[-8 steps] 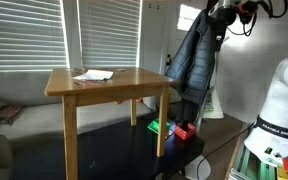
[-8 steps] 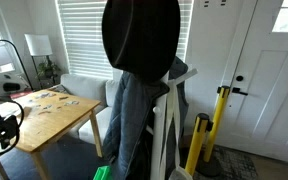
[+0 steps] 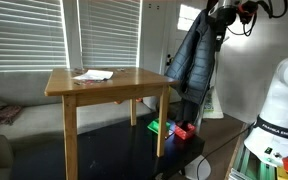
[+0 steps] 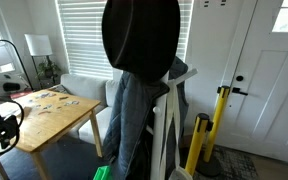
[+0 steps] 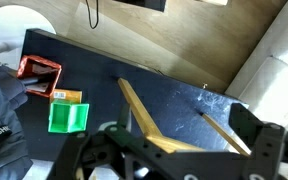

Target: Pick up the green lunch box and put it on the table

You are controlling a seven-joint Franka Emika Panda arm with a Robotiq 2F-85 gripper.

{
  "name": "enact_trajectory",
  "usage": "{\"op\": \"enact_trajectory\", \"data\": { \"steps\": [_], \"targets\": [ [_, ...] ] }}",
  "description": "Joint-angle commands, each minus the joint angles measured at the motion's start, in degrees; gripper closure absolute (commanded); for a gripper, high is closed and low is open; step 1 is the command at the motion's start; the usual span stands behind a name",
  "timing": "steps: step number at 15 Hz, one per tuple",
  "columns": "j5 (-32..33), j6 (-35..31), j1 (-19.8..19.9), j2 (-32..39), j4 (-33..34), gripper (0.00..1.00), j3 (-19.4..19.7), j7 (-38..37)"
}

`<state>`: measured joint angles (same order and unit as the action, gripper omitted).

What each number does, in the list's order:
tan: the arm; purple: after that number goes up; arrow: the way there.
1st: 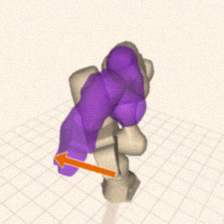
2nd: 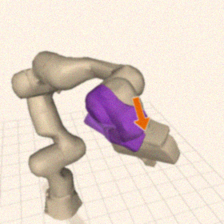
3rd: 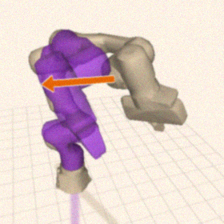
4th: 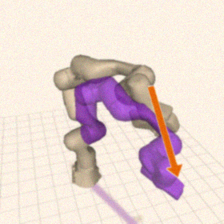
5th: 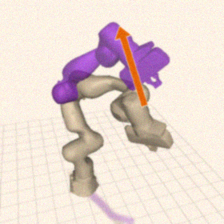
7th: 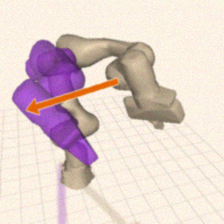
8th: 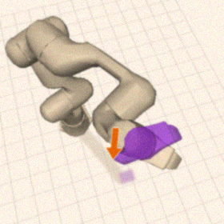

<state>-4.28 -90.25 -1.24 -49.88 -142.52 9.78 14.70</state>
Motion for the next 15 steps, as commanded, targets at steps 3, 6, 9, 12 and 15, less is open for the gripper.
{"op": "enact_trajectory", "data": {
  "steps": [3,6,9,12,15],
  "targets": [
    [-0.2,0.1,0.5,0.1,0.1,0.0,-0.3,0.3],
    [-0.2,0.1,0.5,0.1,0.1,0.0,-0.3,0.3],
    [-0.2,0.1,0.5,0.1,0.1,0.0,-0.3,0.3],
    [-2.7,-1.8,1.2,1.9,0.4,0.0,0.4,-2.2],
    [-5.4,-5.7,3.6,4.4,-0.2,0.0,0.7,-7.7]
  ]
}}
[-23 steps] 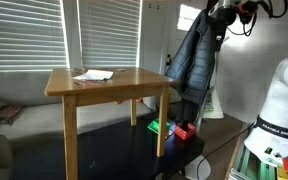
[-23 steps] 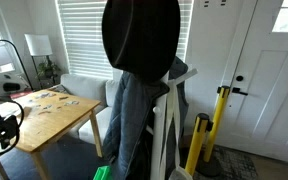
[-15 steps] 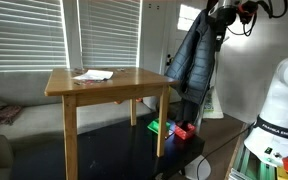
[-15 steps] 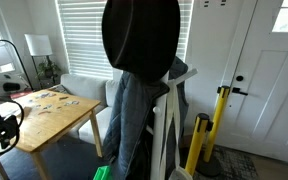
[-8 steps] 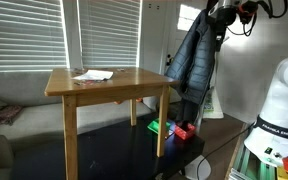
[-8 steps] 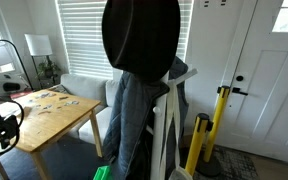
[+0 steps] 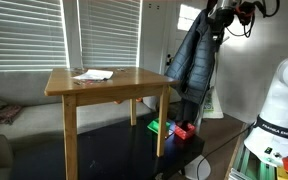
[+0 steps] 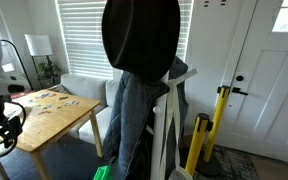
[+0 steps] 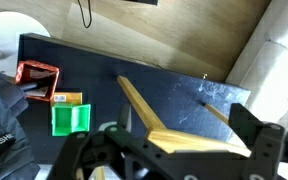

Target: Pick up the green lunch box and put it on the table

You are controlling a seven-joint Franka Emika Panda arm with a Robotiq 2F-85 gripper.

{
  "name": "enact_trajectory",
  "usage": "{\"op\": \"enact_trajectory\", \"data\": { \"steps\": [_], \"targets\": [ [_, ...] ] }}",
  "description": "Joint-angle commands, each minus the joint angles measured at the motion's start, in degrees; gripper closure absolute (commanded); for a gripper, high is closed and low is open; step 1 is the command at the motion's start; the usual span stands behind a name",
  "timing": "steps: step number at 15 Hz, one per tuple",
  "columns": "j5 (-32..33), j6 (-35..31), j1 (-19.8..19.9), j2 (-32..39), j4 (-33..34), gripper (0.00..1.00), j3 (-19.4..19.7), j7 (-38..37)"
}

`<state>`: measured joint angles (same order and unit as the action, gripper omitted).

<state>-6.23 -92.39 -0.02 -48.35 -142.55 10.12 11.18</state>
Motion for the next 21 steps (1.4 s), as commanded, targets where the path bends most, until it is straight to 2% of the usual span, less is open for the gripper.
{"op": "enact_trajectory", "data": {
  "steps": [1,5,11,17,21],
  "targets": [
    [-4.3,-4.7,3.1,3.7,-0.3,0.0,0.4,-5.7],
    [-6.9,-11.5,6.1,6.8,-1.9,0.0,0.6,-10.8],
    [-9.4,-24.8,9.0,12.3,-4.9,0.0,1.1,-14.1],
    [-13.1,-38.7,8.9,20.9,-6.3,0.0,1.5,-16.9],
    [-15.6,-50.3,8.3,28.3,-7.4,0.0,0.8,-18.6]
  ]
}}
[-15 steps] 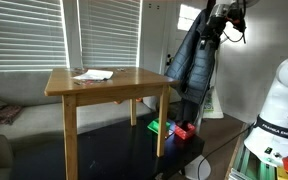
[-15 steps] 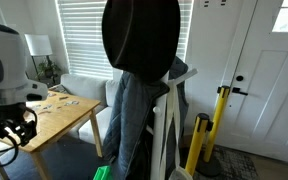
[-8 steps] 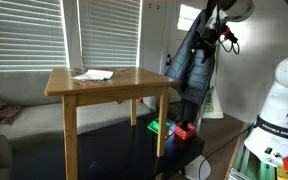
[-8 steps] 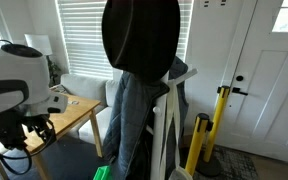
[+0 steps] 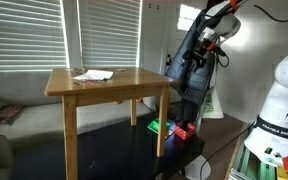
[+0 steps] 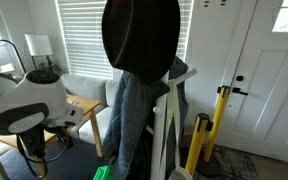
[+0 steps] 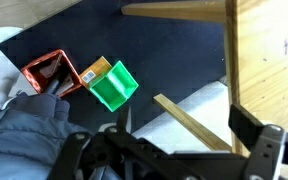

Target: Pick up the green lunch box and put it on the table

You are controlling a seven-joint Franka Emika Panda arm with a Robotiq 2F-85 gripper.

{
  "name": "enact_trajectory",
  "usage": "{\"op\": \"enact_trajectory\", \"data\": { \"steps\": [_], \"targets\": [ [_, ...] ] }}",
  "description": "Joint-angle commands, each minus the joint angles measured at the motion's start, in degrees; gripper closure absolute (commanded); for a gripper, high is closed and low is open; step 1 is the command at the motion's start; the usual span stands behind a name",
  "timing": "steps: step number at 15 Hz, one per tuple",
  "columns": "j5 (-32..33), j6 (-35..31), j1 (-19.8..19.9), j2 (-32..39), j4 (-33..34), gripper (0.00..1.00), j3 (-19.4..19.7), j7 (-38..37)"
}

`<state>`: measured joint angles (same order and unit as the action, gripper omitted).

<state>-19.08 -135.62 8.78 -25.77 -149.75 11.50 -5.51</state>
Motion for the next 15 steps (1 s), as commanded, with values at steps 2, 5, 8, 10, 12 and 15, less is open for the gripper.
{"op": "enact_trajectory", "data": {
  "steps": [2,5,8,10,12,15],
  "targets": [
    [-4.6,-11.5,-1.2,9.7,-0.5,0.0,-0.2,-2.0],
    [-9.1,-16.9,-2.9,15.4,-0.7,0.0,0.0,-1.2],
    [-14.1,-23.0,-4.6,21.5,-1.1,0.0,-0.7,0.6],
    [-17.8,-26.9,-5.9,25.6,-0.9,0.0,-0.8,0.3],
    [-21.6,-30.4,-6.4,29.7,-0.1,0.0,-0.9,-0.4],
    [-24.5,-32.5,-5.6,35.0,1.3,0.0,-0.9,-1.6]
  ]
}}
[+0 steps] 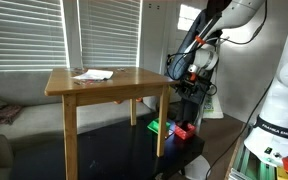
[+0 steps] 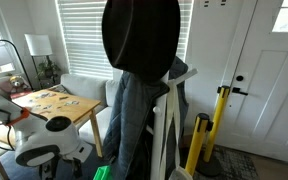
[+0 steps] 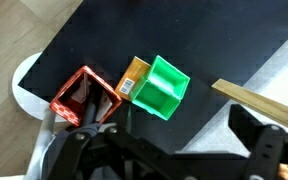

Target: Pick up the green lunch box and put it on the table

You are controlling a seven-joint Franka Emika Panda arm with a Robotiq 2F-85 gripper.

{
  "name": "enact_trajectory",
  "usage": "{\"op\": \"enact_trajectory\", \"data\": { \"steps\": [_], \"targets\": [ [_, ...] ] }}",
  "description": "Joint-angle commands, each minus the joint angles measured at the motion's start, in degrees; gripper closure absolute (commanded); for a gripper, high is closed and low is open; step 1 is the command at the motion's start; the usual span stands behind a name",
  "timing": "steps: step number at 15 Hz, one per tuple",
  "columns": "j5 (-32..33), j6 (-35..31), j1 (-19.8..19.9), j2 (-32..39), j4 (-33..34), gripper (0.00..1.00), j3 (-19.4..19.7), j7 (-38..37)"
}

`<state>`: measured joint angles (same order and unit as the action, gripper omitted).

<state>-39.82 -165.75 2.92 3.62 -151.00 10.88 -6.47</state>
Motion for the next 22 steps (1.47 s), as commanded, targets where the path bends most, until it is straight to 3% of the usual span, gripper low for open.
{"op": "enact_trajectory", "data": {
  "steps": [1,11,20,22],
  "targets": [
    [-1.0,-0.8,0.1,1.7,0.3,0.0,0.0,-0.1],
    [-3.6,-1.7,0.5,6.3,3.5,0.0,-0.3,-0.2],
    [-4.3,3.1,4.1,25.0,17.5,0.0,-1.0,-4.0],
    [-4.3,3.0,3.4,29.9,20.9,0.0,-1.1,-7.6]
  ]
}}
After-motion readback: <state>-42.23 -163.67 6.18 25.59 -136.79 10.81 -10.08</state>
